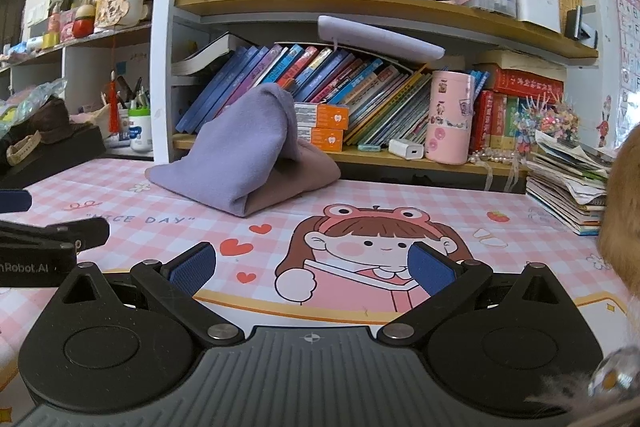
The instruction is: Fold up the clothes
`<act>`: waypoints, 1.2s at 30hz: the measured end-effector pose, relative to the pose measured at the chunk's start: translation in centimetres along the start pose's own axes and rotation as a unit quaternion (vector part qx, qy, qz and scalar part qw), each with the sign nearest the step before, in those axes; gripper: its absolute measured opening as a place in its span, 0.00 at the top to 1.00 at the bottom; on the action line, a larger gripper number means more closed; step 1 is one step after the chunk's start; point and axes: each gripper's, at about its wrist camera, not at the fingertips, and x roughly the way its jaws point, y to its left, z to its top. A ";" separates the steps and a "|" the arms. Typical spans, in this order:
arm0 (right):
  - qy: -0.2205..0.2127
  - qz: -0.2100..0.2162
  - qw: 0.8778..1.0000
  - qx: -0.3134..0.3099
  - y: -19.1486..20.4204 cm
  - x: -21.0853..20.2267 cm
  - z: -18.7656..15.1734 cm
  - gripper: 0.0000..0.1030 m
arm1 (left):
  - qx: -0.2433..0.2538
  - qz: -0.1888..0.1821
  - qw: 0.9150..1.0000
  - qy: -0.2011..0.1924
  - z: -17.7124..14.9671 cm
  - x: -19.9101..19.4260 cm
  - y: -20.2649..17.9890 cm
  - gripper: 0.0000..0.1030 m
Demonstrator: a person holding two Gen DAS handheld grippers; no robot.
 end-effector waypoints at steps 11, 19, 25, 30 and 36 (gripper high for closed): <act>-0.032 0.004 0.998 0.046 -1.6 -1.1 -0.1 0.00 | 0.026 0.009 1.000 -0.011 0.1 -0.4 -0.8 0.00; -0.028 0.011 0.999 0.029 -1.1 -1.0 0.0 0.00 | 0.056 0.013 0.998 -0.018 0.0 -0.7 -1.7 0.00; -0.013 0.003 1.000 0.026 -1.0 -0.5 0.1 0.00 | 0.061 0.004 0.998 -0.019 0.0 -0.7 -1.9 0.00; -0.028 0.010 1.000 0.007 -0.4 -0.9 0.0 0.00 | 0.028 0.017 0.999 -0.026 0.1 -0.9 -0.8 0.00; -0.035 0.019 0.999 -0.001 -0.1 -1.2 0.0 0.00 | -0.006 -0.002 1.000 -0.001 0.3 -0.1 0.5 0.00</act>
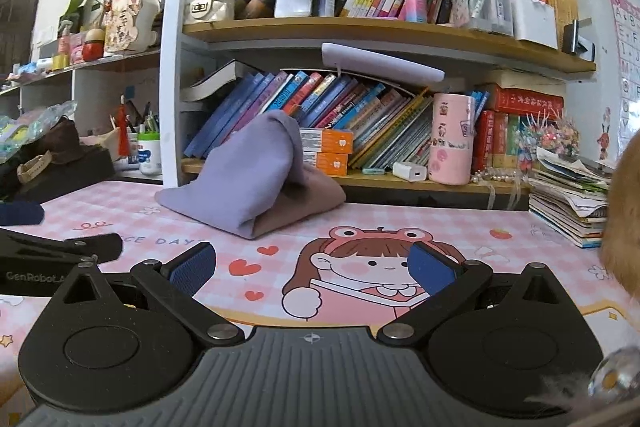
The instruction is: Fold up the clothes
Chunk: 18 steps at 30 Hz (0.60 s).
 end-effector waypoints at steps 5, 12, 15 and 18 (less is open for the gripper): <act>0.010 0.011 1.000 0.007 -0.2 0.3 0.1 0.00 | -0.018 -0.001 1.000 -0.005 -0.2 -0.3 0.6 0.00; 0.029 0.028 0.999 -0.002 0.1 0.9 0.0 0.00 | -0.019 0.007 0.999 -0.035 -0.3 -1.4 0.5 0.00; 0.036 0.060 0.997 0.029 -1.0 1.2 0.1 0.00 | -0.013 -0.023 0.999 -0.032 0.1 -1.1 0.1 0.00; 0.046 0.088 0.993 0.066 -2.5 2.3 0.9 0.00 | -0.015 -0.051 0.999 -0.002 1.3 0.5 -0.3 0.00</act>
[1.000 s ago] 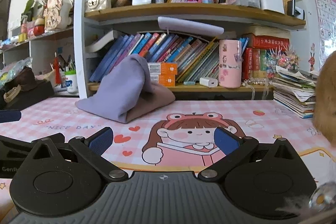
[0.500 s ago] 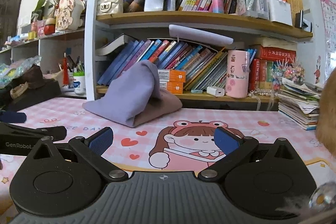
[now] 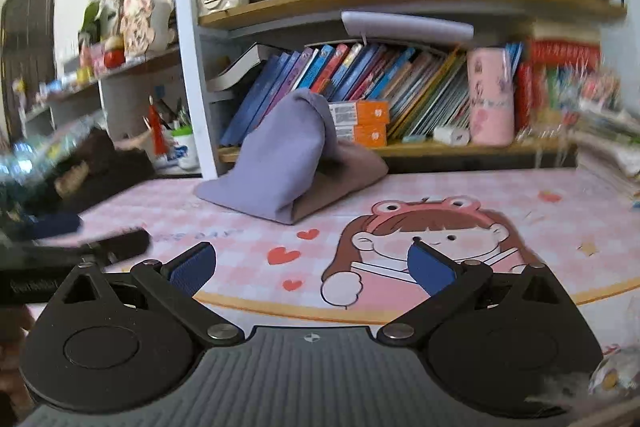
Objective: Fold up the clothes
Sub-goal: 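Grasp the folded sweater edge with the left gripper while the right gripper grasps beside it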
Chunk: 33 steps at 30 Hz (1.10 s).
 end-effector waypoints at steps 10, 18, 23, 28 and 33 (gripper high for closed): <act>-0.013 0.009 1.000 -0.022 -2.6 1.9 2.6 0.00 | 0.055 0.040 0.998 0.007 2.8 4.1 -3.7 0.00; -0.023 -0.022 0.999 0.008 -4.8 1.6 1.9 0.00 | 0.061 0.067 0.996 0.019 4.3 9.5 -6.1 0.00; -0.016 -0.035 0.999 0.015 -5.5 1.9 1.5 0.00 | 0.083 0.068 0.994 0.008 5.6 15.4 -8.0 0.01; -0.011 -0.024 0.999 0.022 -5.7 2.1 1.3 0.00 | 0.135 0.088 0.987 -0.002 6.6 20.1 -10.0 0.09; -0.007 -0.016 0.999 0.027 -5.8 2.3 1.1 0.00 | 0.111 0.106 0.988 -0.014 7.9 20.0 -6.8 0.85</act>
